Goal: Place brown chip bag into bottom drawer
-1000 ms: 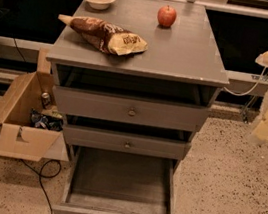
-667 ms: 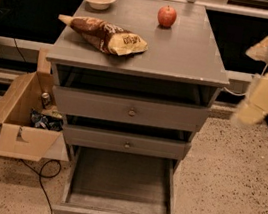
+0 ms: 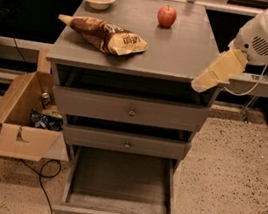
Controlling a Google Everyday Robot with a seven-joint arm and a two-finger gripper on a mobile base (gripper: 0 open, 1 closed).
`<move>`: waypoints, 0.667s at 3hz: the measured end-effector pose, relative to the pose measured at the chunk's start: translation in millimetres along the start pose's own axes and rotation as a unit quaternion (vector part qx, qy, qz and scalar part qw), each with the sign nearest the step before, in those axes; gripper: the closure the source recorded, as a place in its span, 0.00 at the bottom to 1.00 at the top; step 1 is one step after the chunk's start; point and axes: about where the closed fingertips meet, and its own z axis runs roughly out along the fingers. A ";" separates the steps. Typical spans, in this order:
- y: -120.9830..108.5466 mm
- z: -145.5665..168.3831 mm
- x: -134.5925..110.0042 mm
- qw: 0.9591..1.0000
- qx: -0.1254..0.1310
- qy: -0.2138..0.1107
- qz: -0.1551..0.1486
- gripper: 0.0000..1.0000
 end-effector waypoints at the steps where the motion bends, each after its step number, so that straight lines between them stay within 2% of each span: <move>1: 0.0 0.1 -0.2 1.000 0.000 0.000 0.000 0.00; 2: -1.4 8.0 -12.0 1.000 -0.005 -0.024 0.004 0.00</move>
Offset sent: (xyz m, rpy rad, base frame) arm 0.0238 0.0230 -0.0004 0.1121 -0.0401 0.0050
